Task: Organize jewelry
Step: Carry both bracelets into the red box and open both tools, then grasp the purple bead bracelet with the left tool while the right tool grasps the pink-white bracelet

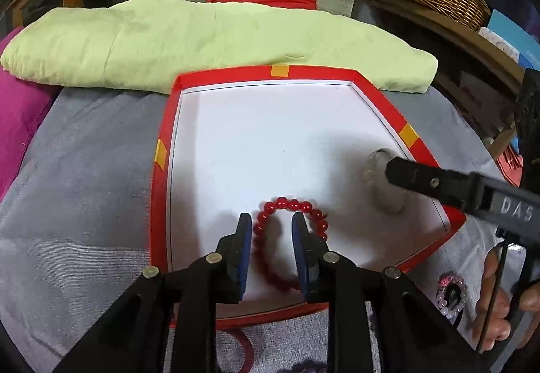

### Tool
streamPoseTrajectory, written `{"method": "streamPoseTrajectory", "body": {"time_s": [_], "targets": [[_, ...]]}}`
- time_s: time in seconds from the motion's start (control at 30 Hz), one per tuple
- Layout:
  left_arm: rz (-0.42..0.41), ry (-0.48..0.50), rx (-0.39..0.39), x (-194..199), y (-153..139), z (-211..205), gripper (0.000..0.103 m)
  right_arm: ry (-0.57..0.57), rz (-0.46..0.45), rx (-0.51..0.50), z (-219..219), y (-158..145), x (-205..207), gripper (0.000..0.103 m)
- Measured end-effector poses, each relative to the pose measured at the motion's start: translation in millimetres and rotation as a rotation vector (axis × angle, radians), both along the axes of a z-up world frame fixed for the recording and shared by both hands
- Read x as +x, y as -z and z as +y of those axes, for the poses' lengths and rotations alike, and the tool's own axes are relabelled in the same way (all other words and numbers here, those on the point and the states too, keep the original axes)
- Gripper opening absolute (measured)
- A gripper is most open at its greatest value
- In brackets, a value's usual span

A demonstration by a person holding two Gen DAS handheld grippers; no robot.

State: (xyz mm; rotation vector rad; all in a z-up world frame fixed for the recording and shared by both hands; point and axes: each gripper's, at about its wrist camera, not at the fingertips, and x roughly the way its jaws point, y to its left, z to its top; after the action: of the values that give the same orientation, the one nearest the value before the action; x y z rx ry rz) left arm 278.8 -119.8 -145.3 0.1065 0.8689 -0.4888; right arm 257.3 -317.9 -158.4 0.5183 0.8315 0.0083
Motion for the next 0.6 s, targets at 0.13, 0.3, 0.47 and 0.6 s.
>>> {"method": "streamPoseTrajectory", "body": {"time_s": [0.13, 0.3, 0.47, 0.6], "targets": [[-0.044, -0.013, -0.007, -8.0, -13.4, 8.7, 0.036, -0.002, -0.046, -0.016, -5.2, -16.4, -16.4, 0.07], [-0.075, -0.03, 0.001, -24.7, -26.9, 25.4, 0.037, -0.021, -0.019, 0.013, -18.3, -25.0, -37.9, 0.052], [-0.086, -0.036, 0.02, -49.0, -35.6, 43.8, 0.037, -0.044, 0.054, 0.036, -30.6, -23.4, -73.8, 0.044], [-0.039, -0.052, -0.008, -70.1, -34.5, 58.8, 0.037, -0.058, 0.105, 0.09, -35.5, -13.4, -96.0, 0.04]]}}
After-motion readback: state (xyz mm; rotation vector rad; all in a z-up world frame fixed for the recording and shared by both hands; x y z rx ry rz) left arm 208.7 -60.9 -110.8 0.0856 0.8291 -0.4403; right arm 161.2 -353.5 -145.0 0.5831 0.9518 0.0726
